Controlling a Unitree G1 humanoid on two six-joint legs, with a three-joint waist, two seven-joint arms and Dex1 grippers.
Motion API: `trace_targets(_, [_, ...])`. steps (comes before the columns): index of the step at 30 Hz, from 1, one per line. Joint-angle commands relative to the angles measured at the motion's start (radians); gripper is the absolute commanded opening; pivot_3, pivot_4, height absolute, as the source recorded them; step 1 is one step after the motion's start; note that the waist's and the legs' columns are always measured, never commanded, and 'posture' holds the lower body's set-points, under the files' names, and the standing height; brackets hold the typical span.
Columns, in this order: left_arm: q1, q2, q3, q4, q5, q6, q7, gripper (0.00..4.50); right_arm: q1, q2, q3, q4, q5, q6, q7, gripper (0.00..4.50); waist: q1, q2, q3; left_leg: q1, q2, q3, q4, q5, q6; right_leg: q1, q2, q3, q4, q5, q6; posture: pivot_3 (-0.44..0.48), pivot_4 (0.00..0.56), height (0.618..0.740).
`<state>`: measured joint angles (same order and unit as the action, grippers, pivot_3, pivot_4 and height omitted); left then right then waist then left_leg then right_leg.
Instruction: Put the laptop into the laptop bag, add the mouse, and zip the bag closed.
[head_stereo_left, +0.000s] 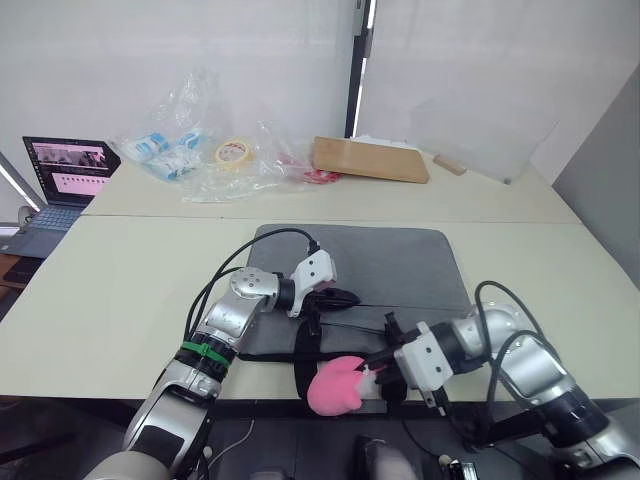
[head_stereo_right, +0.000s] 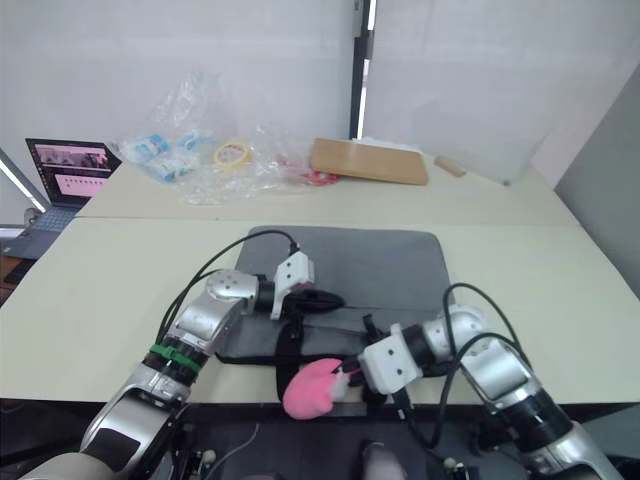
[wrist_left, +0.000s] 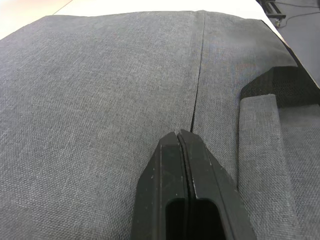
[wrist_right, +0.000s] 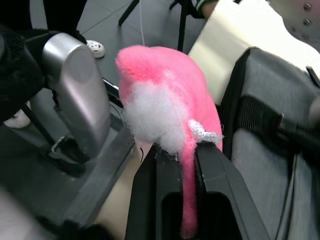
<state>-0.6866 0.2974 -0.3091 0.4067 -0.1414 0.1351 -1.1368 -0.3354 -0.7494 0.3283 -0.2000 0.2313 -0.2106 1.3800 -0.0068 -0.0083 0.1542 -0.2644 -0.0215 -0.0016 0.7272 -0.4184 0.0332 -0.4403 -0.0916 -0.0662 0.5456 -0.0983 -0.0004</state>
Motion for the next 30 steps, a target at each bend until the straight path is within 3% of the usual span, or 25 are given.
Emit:
trace_targets(1, [0.064,0.032,-0.039,0.075,0.062,0.018,0.002,0.0,0.049,-0.075,-0.103,-0.141,0.118,0.105,-0.01,0.04,0.004,0.0,0.0,0.0,0.0,0.0,0.0,0.0,0.001,0.0,0.0,0.0,0.0,0.0,0.0,0.0,0.15,0.74])
trace_targets(14, [0.09,0.056,-0.049,0.118,0.075,-0.031,0.006,0.0,0.3,-0.233,-0.386,-0.308,0.396,0.397,-0.06,0.04,0.023,0.005,-0.003,-0.001,-0.003,-0.002,0.0,-0.005,0.008,0.0,-0.003,0.001,-0.005,-0.001,0.002,0.0,0.15,0.74])
trace_targets(23, [0.093,0.067,-0.075,0.152,0.1,-0.076,0.003,0.0,0.412,-0.248,-0.634,-0.382,0.768,0.834,-0.285,0.04,0.031,0.007,-0.004,-0.003,-0.005,-0.003,-0.001,-0.006,0.009,0.0,-0.006,0.0,-0.006,-0.001,0.003,0.0,0.15,0.74])
trace_targets(30, [0.086,0.068,-0.078,0.167,0.094,-0.086,0.001,0.0,0.494,-0.218,-0.637,-0.434,0.681,0.818,-0.313,0.04,0.034,0.009,-0.005,-0.003,-0.007,-0.004,-0.001,-0.006,0.009,0.0,-0.007,0.001,-0.005,-0.001,0.01,0.0,0.15,0.74])
